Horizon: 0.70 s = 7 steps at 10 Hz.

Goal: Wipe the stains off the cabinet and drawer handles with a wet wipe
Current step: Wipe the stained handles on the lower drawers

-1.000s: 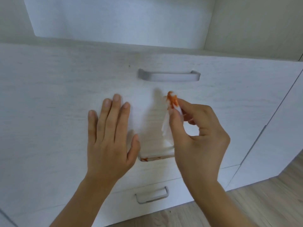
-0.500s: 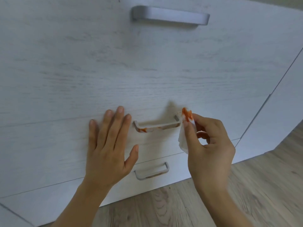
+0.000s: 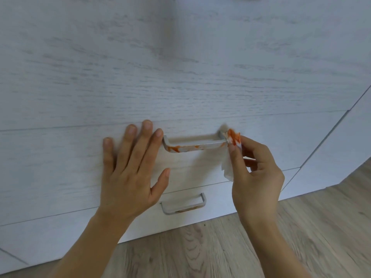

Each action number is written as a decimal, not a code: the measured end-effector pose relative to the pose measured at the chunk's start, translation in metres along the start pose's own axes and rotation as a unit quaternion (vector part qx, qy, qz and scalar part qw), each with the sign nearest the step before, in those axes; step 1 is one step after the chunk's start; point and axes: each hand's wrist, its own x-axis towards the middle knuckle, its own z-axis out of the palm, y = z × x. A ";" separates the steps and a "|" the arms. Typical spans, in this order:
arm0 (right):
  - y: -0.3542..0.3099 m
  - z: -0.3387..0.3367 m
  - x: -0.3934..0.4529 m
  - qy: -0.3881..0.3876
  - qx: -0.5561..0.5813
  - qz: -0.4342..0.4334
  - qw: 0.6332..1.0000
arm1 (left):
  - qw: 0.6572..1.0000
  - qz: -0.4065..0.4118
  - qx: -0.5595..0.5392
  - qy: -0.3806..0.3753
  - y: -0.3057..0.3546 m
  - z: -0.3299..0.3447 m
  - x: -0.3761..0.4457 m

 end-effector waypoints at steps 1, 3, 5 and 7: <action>0.003 0.000 0.003 0.014 0.011 0.001 1.000 | 1.000 -0.001 0.004 0.010 0.000 0.004 0.000; 0.009 -0.001 0.016 -0.039 0.033 0.010 0.999 | 0.999 -0.006 0.018 0.029 0.002 0.011 0.000; 0.011 -0.002 0.016 -0.072 0.031 -0.024 0.997 | 0.999 -0.004 0.024 0.036 0.002 0.012 0.000; 0.009 -0.003 0.010 -0.060 0.041 -0.036 0.997 | 0.999 -0.005 0.030 0.043 0.002 0.013 0.001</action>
